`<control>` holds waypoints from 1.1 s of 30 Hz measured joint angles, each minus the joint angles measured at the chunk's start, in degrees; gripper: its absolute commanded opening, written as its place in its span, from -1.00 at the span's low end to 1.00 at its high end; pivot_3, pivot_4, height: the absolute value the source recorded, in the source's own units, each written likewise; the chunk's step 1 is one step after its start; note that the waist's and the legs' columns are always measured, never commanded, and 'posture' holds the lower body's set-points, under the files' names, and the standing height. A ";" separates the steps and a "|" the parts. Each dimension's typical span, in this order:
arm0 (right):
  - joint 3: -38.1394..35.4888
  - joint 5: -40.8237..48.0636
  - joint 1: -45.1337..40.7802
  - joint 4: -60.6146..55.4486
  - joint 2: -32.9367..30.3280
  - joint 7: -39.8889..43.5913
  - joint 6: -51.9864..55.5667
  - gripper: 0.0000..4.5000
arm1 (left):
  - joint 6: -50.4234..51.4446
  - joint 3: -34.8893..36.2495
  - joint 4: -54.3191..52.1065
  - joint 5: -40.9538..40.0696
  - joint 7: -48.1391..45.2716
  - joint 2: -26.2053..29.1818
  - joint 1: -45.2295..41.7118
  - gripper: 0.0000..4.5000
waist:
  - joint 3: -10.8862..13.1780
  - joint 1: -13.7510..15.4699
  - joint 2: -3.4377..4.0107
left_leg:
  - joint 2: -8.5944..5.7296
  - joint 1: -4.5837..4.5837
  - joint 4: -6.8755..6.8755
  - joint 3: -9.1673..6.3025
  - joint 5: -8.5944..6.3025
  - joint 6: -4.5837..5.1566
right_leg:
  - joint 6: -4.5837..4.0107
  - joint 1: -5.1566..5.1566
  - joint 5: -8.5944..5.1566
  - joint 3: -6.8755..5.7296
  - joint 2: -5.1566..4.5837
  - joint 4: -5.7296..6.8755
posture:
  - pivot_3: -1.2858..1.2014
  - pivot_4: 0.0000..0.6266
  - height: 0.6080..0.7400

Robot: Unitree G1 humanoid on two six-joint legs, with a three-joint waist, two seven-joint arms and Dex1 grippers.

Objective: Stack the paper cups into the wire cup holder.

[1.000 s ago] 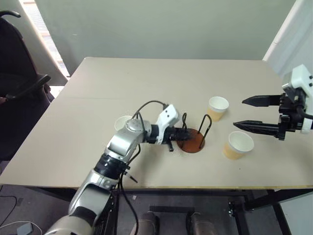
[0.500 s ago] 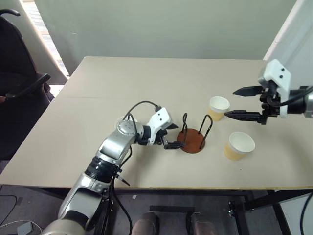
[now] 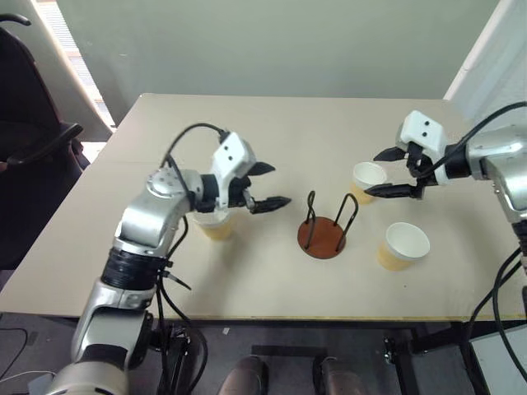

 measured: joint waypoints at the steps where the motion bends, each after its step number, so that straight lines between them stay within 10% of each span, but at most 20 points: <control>1: 0.59 -1.46 -0.69 2.11 0.78 0.39 -1.34 0.93 | -0.28 0.34 0.69 0.05 0.10 0.41 -0.28 0.99 | 0.00 0.00 0.00 | 0.00 0.00 0.00 0.00 -0.02 -0.01 | -0.01 0.00 0.01 0.00 0.00 0.00 | 0.03 -0.52 1.00; 13: 4.86 -15.22 -8.92 24.87 9.46 1.45 -15.28 0.93 | -0.13 1.97 -0.16 -2.75 0.51 1.51 -2.02 0.99 | 0.00 -0.10 0.00 | 0.01 -0.07 -0.12 -0.09 -0.12 -0.23 | -0.17 -0.23 0.03 -0.02 0.03 0.08 | 0.03 -0.52 1.00; 26: 5.66 -22.26 -11.14 36.37 13.62 2.24 -24.45 -0.98 | 4.78 5.22 -5.18 -12.88 -8.66 9.05 -1.02 1.00 | 0.01 -0.09 0.01 | 0.02 -0.12 -0.14 -0.18 -0.21 -0.49 | -0.27 -0.32 -0.02 -0.04 0.08 0.10 | 0.03 -0.52 1.00; 33: 4.76 -21.61 -11.25 29.49 10.49 8.38 -24.36 -0.99 | 3.68 5.49 -3.20 -12.97 -10.78 11.75 -1.03 1.00 | 0.03 -0.07 0.04 | 0.02 -0.23 -0.15 -0.21 -0.20 -0.52 | -0.35 -0.37 -0.06 -0.09 0.07 0.08 | 0.03 -0.52 1.00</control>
